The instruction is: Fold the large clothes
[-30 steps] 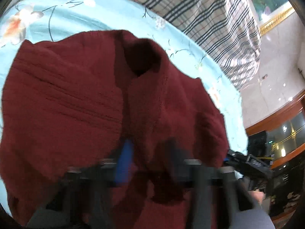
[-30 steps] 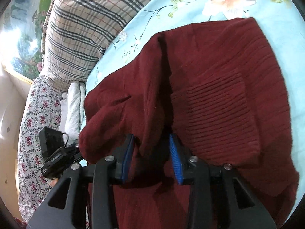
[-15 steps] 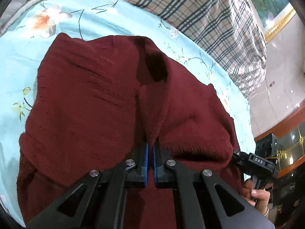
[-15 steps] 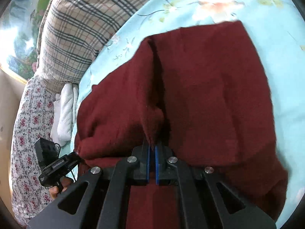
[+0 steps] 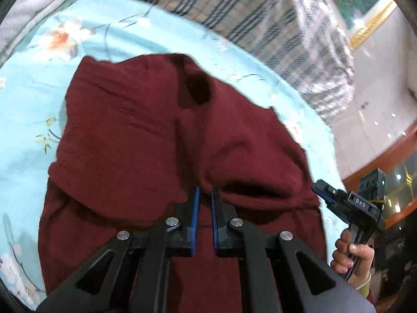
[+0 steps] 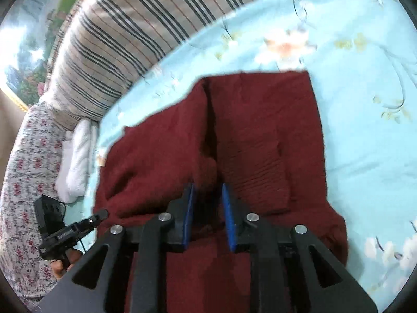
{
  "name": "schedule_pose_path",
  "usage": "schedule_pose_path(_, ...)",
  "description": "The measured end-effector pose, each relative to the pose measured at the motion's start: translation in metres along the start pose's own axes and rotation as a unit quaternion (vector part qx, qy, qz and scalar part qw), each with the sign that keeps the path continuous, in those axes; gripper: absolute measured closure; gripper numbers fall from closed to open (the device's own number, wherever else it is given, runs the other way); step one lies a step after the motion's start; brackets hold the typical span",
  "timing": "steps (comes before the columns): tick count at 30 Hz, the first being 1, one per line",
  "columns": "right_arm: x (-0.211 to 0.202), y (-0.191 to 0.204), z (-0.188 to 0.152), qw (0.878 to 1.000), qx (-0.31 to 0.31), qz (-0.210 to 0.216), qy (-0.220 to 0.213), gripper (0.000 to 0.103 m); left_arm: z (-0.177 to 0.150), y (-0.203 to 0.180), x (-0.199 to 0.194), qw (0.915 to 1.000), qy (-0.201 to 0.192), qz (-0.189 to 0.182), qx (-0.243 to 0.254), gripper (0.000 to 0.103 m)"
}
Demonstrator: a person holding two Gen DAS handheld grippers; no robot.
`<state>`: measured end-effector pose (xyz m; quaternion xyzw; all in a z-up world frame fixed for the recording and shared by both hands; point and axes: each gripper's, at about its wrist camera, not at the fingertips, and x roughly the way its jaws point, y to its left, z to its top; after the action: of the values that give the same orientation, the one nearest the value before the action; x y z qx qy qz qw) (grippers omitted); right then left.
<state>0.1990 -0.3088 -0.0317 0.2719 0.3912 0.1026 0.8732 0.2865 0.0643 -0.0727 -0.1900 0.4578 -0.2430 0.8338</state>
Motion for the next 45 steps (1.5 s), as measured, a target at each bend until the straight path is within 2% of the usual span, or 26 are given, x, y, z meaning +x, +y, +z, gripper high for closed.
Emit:
schedule_pose_path(2, -0.008, 0.011, -0.001, 0.999, 0.002, 0.047, 0.000, 0.079, -0.002, -0.012, -0.004, 0.9997, 0.002, -0.020, 0.015, 0.095)
schedule_pose_path(3, -0.006, 0.018, -0.003, 0.997, 0.006, 0.075, 0.009, 0.071, -0.004, -0.018, -0.004, 0.9992, 0.006, -0.033, 0.022, 0.094)
schedule_pose_path(4, 0.000, 0.024, -0.004, 0.995, 0.012, 0.098, 0.025, 0.057, -0.005, -0.025, -0.002, 0.9985, 0.011, -0.045, 0.030, 0.091)
schedule_pose_path(6, 0.017, 0.034, -0.007, 0.991, 0.023, 0.122, 0.053, 0.048, -0.009, -0.037, 0.005, 0.9973, 0.022, -0.054, 0.045, 0.090)
schedule_pose_path(12, 0.077, 0.037, -0.009, 0.976, 0.089, 0.147, 0.138, 0.048, -0.020, -0.052, 0.026, 0.9935, 0.061, -0.071, 0.066, 0.086)
schedule_pose_path(15, 0.093, 0.031, -0.010, 0.970, 0.115, 0.149, 0.153, 0.048, -0.022, -0.056, 0.031, 0.9921, 0.064, -0.084, 0.069, 0.086)
schedule_pose_path(16, 0.097, 0.030, -0.009, 0.971, 0.120, 0.143, 0.152, 0.055, -0.020, -0.058, 0.034, 0.9917, 0.064, -0.088, 0.068, 0.086)
schedule_pose_path(17, 0.099, 0.030, -0.008, 0.972, 0.117, 0.138, 0.149, 0.068, -0.019, -0.060, 0.037, 0.9908, 0.067, -0.095, 0.069, 0.086)
schedule_pose_path(18, 0.101, 0.031, -0.006, 0.973, 0.113, 0.134, 0.149, 0.099, -0.019, -0.062, 0.041, 0.9902, 0.070, -0.097, 0.073, 0.086)
schedule_pose_path(20, 0.097, 0.036, 0.000, 0.974, 0.106, 0.144, 0.136, 0.099, -0.015, -0.071, 0.054, 0.9885, 0.080, -0.096, 0.085, 0.086)
schedule_pose_path(22, 0.076, 0.047, 0.012, 0.977, 0.082, 0.172, 0.099, 0.099, -0.010, -0.079, 0.069, 0.9868, 0.092, -0.089, 0.099, 0.086)
schedule_pose_path(24, 0.052, 0.058, 0.023, 0.975, 0.063, 0.199, 0.071, 0.099, 0.003, -0.085, 0.083, 0.9883, 0.087, -0.056, 0.112, 0.086)
schedule_pose_path(26, 0.035, 0.064, 0.029, 0.975, 0.048, 0.211, 0.056, 0.099, 0.023, -0.077, 0.086, 0.9929, 0.058, -0.018, 0.102, 0.086)
schedule_pose_path(27, 0.030, 0.065, 0.029, 0.975, 0.043, 0.211, 0.054, 0.099, 0.035, -0.068, 0.084, 0.9958, 0.040, -0.003, 0.082, 0.086)
schedule_pose_path(29, 0.027, 0.065, 0.023, 0.977, 0.028, 0.204, 0.062, 0.099, 0.048, -0.050, 0.076, 0.9991, 0.019, -0.009, 0.037, 0.083)
schedule_pose_path(31, 0.034, 0.061, 0.014, 0.979, 0.026, 0.190, 0.074, 0.096, 0.047, -0.031, 0.066, 0.9998, 0.009, -0.014, 0.005, 0.083)
schedule_pose_path(32, 0.039, 0.057, 0.008, 0.979, 0.030, 0.183, 0.085, 0.096, 0.041, -0.022, 0.062, 0.9999, 0.011, -0.007, -0.003, 0.079)
schedule_pose_path(33, 0.047, 0.051, -0.001, 0.979, 0.038, 0.174, 0.100, 0.091, 0.037, -0.019, 0.060, 0.9999, 0.013, 0.000, -0.005, 0.075)
schedule_pose_path(34, 0.053, 0.045, -0.008, 0.978, 0.044, 0.169, 0.112, 0.078, 0.028, -0.012, 0.055, 0.9998, 0.016, 0.007, -0.010, 0.068)
schedule_pose_path(36, 0.061, 0.032, -0.022, 0.978, 0.052, 0.154, 0.131, 0.060, 0.013, 0.002, 0.043, 0.9996, 0.019, -0.001, -0.023, 0.066)
schedule_pose_path(37, 0.059, 0.026, -0.027, 0.978, 0.053, 0.151, 0.133, 0.059, 0.007, 0.009, 0.036, 0.9992, 0.019, -0.009, -0.033, 0.065)
schedule_pose_path(40, 0.043, 0.014, -0.033, 0.979, 0.063, 0.156, 0.116, 0.059, -0.001, 0.024, 0.015, 0.9972, 0.010, -0.037, -0.065, 0.053)
schedule_pose_path(42, 0.024, 0.006, -0.025, 0.982, 0.070, 0.156, 0.080, 0.059, 0.002, 0.024, 0.009, 0.9965, 0.004, -0.046, -0.070, 0.044)
schedule_pose_path(44, 0.015, -0.002, -0.013, 0.986, 0.079, 0.135, 0.054, 0.059, 0.010, 0.021, 0.006, 0.9952, 0.002, -0.062, -0.075, 0.034)
schedule_pose_path(45, 0.015, -0.007, -0.007, 0.989, 0.084, 0.112, 0.045, 0.059, 0.012, 0.021, 0.002, 0.9946, 0.003, -0.069, -0.078, 0.033)
